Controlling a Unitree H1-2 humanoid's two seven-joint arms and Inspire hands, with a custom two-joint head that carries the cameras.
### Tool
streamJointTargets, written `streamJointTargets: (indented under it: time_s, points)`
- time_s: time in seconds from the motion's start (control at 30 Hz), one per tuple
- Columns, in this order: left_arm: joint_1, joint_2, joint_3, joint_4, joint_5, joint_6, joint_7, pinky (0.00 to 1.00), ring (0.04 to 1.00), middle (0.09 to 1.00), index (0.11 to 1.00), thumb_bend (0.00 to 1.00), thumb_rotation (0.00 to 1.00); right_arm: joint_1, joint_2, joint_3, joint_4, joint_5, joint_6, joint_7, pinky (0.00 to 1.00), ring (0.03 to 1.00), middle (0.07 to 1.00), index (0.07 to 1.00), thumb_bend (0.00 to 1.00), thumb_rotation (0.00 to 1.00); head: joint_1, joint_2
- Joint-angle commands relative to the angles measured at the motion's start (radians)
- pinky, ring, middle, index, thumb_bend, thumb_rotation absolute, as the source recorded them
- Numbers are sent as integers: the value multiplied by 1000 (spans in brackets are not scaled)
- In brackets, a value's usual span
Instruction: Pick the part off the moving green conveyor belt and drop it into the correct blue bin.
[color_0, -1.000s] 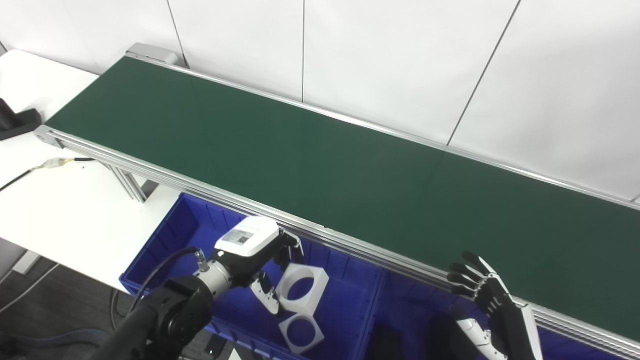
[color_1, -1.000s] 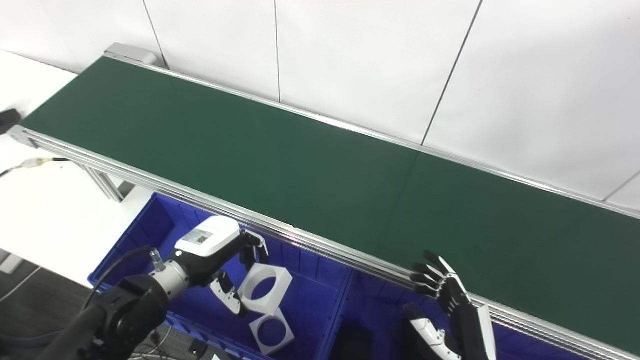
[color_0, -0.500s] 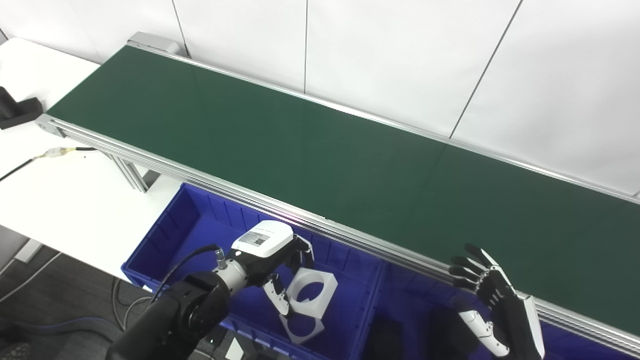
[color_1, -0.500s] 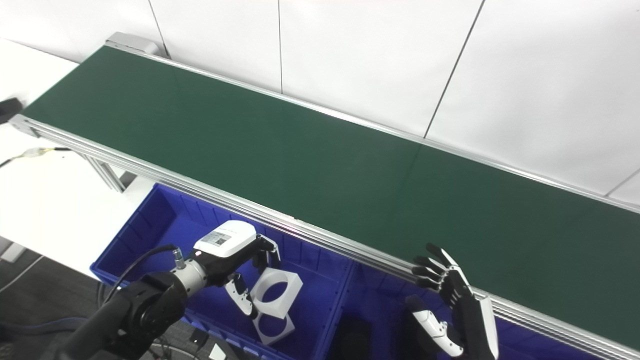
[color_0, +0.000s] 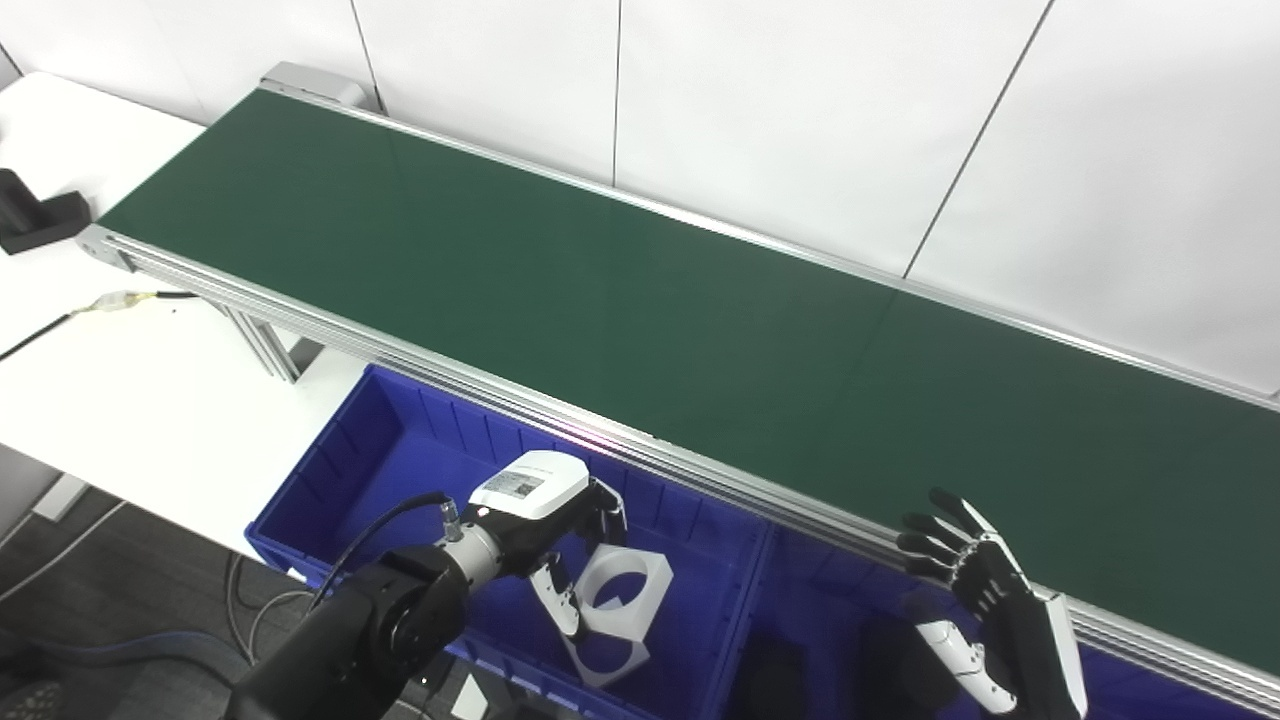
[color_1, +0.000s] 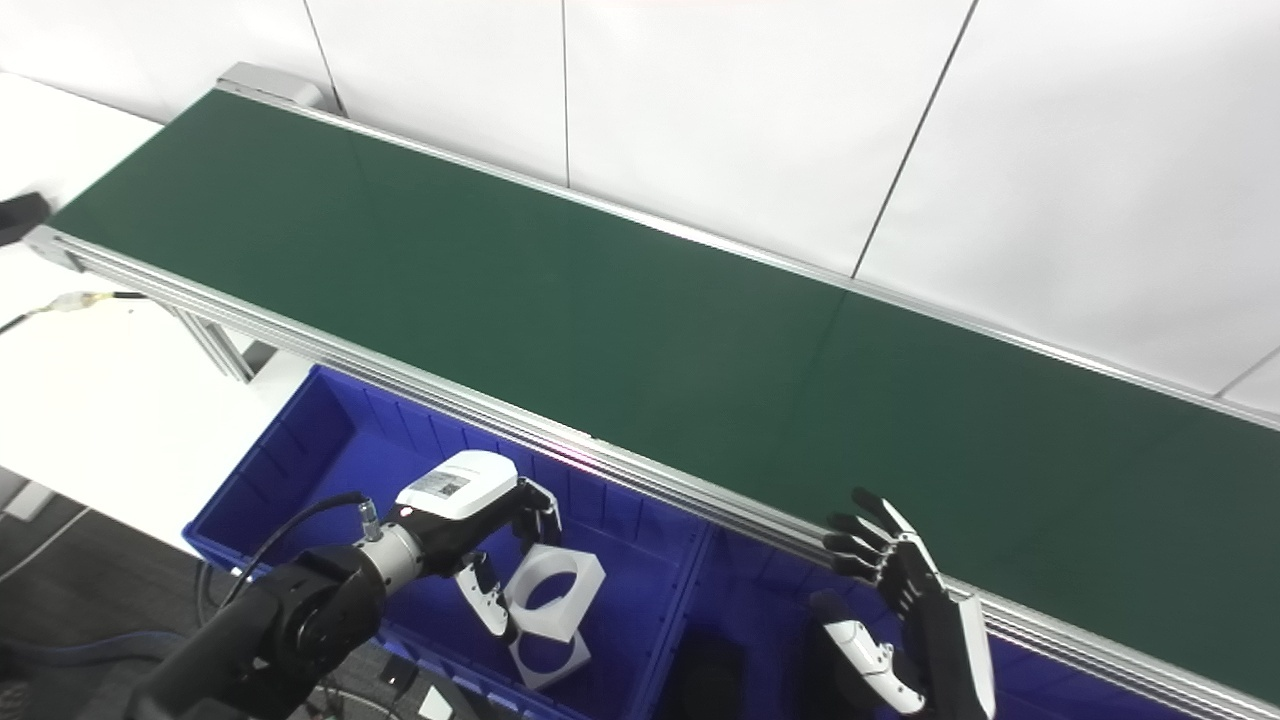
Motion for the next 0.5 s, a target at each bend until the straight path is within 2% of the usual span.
streamJointTargets:
  time_s: [0.0, 0.03, 0.07, 0.1, 0.13, 0.2, 0.27, 0.47]
  points:
    - [-16, 19, 1, -38, -2, 13, -5, 652, 640, 526, 473, 520, 0, -12, 4, -3, -40, 7, 2, 0, 650, 721, 768, 859, 679, 584, 0, 0]
    - [-15, 20, 0, -44, -1, 19, -13, 658, 649, 527, 474, 520, 0, -12, 4, -3, -39, 9, 1, 1, 649, 721, 769, 859, 681, 585, 0, 0]
    - [-15, 21, -2, -49, 1, 25, -20, 675, 672, 625, 487, 521, 33, -12, 4, -3, -40, 10, 1, 1, 649, 722, 769, 859, 681, 585, 0, -1]
    - [-15, 22, -3, -54, 3, 30, -27, 683, 684, 662, 492, 522, 46, -11, 5, -3, -41, 8, 4, 0, 649, 721, 768, 859, 680, 585, 0, -1]
    - [-15, 23, -4, -59, 6, 35, -32, 692, 698, 695, 532, 586, 53, -11, 6, -3, -42, 8, 6, -1, 647, 719, 766, 858, 688, 588, -2, -1]
    - [-15, 25, -4, -67, 9, 39, -37, 703, 714, 725, 677, 816, 77, -11, 7, -3, -42, 8, 8, -1, 648, 720, 766, 857, 696, 594, -3, -2]
    - [-14, 27, -5, -73, 10, 42, -40, 705, 717, 730, 697, 846, 83, -12, 7, -2, -40, 5, 5, -1, 649, 721, 767, 857, 697, 596, -3, -3]
    - [-9, 35, -12, -107, 32, 65, -63, 726, 784, 828, 808, 940, 183, -12, 9, -1, -31, 4, -8, -2, 644, 719, 766, 857, 690, 591, -8, -6]
